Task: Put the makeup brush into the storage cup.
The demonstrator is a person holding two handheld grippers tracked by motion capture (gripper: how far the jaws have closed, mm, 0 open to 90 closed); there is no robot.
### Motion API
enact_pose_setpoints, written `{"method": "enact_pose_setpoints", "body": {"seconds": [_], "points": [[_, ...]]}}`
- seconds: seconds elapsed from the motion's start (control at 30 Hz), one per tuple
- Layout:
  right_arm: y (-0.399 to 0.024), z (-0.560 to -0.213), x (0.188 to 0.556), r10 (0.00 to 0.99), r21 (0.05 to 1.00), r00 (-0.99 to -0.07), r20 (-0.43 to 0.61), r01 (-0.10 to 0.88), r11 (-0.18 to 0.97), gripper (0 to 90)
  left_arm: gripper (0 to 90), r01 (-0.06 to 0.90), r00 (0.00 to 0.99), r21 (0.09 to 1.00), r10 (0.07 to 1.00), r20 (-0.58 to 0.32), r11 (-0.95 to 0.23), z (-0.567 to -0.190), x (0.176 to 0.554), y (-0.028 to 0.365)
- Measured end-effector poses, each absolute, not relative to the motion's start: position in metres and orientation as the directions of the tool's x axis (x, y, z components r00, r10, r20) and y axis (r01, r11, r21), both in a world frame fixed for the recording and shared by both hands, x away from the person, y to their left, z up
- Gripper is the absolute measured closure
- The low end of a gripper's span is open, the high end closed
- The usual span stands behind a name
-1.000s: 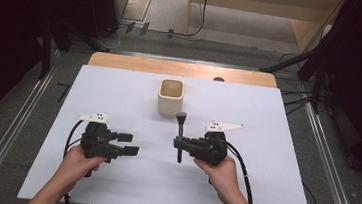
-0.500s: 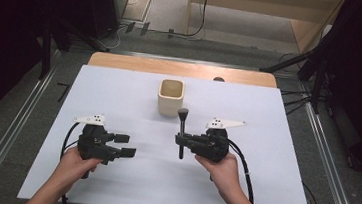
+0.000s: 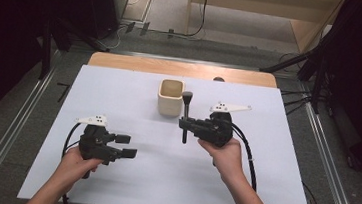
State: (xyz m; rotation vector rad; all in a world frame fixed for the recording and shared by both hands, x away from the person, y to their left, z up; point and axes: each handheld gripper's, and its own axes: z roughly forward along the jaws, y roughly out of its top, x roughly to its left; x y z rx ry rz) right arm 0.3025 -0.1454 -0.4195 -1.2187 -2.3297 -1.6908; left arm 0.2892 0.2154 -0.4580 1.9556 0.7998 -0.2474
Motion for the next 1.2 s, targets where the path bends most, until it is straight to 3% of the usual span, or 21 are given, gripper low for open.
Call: {"method": "enact_pose_setpoints", "body": {"seconds": [1.2], "points": [[-0.119, -0.372, 0.362, 0.658, 0.825, -0.676, 0.331, 0.545, 0.145, 79.3, 25.1, 0.610, 0.776, 0.717, 0.438, -0.454, -0.337, -0.458, 0.288, 0.214]]}}
